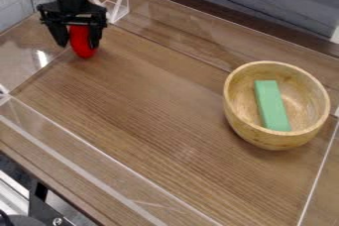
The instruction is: Move the red object to the left side of the table
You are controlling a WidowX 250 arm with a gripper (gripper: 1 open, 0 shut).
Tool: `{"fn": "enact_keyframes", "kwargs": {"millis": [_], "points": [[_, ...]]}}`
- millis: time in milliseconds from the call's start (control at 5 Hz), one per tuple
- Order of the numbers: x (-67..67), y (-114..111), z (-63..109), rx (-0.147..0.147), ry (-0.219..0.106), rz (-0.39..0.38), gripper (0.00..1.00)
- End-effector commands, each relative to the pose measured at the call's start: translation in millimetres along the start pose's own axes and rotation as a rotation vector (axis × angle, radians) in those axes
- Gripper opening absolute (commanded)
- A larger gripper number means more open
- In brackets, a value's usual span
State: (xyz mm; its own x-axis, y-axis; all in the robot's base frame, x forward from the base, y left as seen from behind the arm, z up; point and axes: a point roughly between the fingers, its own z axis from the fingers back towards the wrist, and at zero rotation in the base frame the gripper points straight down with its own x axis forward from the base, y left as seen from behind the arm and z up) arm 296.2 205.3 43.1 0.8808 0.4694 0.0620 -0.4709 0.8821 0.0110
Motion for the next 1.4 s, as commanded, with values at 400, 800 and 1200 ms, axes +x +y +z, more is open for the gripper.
{"fn": "enact_keyframes", "kwargs": {"millis": [400, 800, 1200], "points": [[20.2, 2.7, -5.9, -0.016, -0.038, 0.097, 1.00], [19.3, 3.8, 18.0, -0.074, -0.008, 0.098, 1.00], [13.4, 6.9, 19.4, -0.125, 0.020, 0.035, 1.00]]}}
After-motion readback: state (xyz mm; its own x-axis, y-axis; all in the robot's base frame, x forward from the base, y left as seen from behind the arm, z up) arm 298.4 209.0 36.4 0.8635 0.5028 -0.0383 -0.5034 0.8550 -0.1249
